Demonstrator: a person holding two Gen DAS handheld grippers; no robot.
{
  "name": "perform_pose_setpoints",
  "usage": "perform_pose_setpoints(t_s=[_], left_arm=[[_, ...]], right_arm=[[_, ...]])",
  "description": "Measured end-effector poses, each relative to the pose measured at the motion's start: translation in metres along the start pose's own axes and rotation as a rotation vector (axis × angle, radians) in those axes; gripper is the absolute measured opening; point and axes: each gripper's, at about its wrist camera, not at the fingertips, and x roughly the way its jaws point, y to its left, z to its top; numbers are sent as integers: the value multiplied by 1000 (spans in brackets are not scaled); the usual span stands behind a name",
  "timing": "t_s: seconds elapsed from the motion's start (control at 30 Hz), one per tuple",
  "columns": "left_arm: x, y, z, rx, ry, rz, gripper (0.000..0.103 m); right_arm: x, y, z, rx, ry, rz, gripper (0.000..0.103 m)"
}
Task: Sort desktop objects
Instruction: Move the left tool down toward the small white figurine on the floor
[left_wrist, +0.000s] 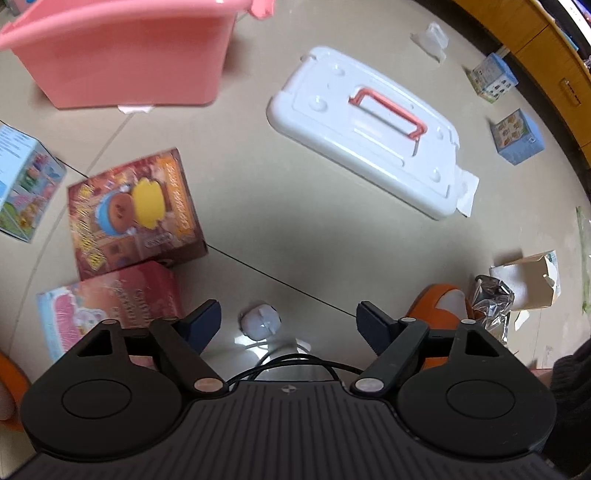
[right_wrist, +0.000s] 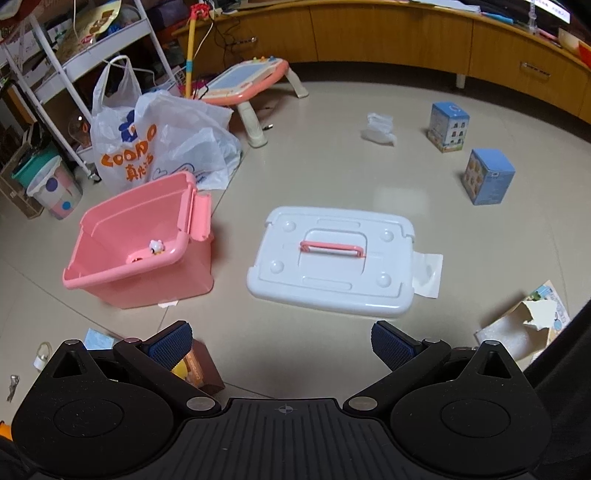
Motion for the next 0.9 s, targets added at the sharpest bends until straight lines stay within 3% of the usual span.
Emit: perform_pose_setpoints(t_s=[0.83, 0.9], left_arm=[[57, 2, -9, -12, 121, 58, 58], [58, 2, -9, -14, 129, 54, 45]], right_arm=[[21, -1, -2, 18, 69, 1, 103], [22, -1, -2, 19, 71, 3, 103]])
